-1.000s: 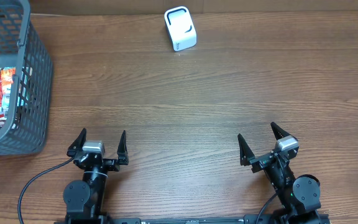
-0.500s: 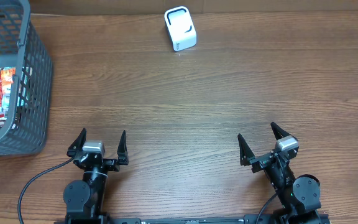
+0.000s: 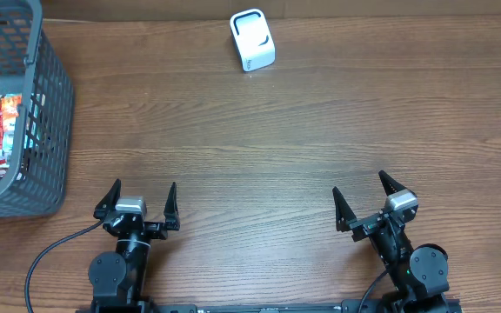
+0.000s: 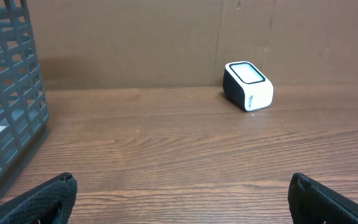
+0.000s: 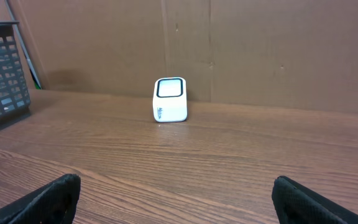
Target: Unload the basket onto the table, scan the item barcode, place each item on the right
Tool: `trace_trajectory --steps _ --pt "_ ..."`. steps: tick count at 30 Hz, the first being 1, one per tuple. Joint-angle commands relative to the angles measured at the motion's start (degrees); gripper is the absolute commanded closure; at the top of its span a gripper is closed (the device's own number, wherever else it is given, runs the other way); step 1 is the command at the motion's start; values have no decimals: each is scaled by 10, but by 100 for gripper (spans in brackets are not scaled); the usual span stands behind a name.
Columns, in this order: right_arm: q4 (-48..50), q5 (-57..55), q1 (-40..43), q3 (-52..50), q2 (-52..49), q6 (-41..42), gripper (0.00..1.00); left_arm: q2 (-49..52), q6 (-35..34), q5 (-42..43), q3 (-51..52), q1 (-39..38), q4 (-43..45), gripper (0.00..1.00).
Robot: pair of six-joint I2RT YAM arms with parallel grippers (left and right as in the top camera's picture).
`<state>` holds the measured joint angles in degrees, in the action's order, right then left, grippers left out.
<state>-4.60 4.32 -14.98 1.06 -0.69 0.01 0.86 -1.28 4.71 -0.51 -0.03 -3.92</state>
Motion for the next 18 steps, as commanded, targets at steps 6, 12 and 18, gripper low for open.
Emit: trace_trajectory --steps 6,12,18 --pt "2 3 3 -6 5 2 0 -5 9 -8 2 -3 -2 0" --pt "2 3 3 -6 5 2 0 -5 9 -6 2 -3 -2 0" --pt "2 3 3 -6 5 2 0 -5 9 -6 2 -3 -2 0"
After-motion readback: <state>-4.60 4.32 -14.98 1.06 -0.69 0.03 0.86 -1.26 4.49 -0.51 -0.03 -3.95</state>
